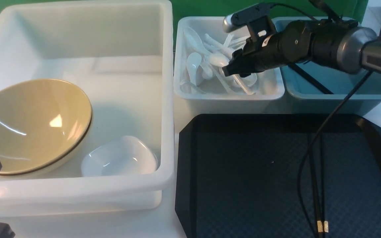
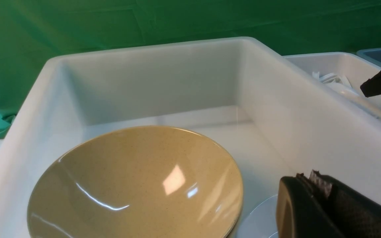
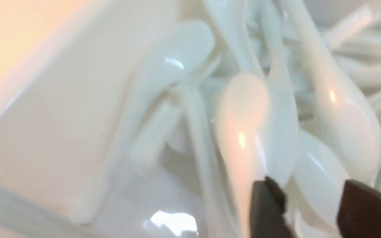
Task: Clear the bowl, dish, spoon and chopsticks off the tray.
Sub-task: Use the right arm to put the soup spoon into the small storage box in the middle, then use the right arm to grab the chopsticks
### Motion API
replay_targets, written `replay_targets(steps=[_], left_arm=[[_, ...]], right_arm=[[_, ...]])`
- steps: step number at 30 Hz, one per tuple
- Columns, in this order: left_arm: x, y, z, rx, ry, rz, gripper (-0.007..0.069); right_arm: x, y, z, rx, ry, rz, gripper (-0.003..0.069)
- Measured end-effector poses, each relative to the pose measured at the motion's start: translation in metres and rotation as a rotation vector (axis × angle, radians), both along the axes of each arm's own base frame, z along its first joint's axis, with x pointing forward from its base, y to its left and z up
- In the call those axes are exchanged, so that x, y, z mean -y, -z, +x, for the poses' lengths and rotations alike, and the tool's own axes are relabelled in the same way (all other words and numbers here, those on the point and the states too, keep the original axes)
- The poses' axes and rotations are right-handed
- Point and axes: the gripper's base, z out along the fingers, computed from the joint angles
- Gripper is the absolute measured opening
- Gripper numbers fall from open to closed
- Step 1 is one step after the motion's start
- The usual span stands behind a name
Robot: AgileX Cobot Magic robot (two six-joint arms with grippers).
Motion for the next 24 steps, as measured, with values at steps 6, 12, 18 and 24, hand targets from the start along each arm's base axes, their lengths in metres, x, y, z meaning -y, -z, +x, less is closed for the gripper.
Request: replay_targets(steps=[6, 12, 18, 24], left_arm=[[0.000, 0.000, 0.000, 0.000, 0.000, 0.000, -0.0006], [0.000, 0.000, 0.000, 0.000, 0.001, -0.004, -0.0006], [0.000, 0.000, 0.000, -0.001, 0.002, -0.010, -0.0006], [0.000, 0.000, 0.000, -0.001, 0.002, -0.011, -0.0006]], right_arm=[[0.035, -0.077, -0.022, -0.121, 0.043, 0.011, 0.0496], [0.084, -0.127, -0.064, -0.264, 0.216, -0.101, 0.0507], [0.104, -0.043, -0.110, -0.573, 0.287, -0.189, 0.0509], [0.096, 0.035, -0.153, -0.704, 0.313, -0.007, 0.0509]])
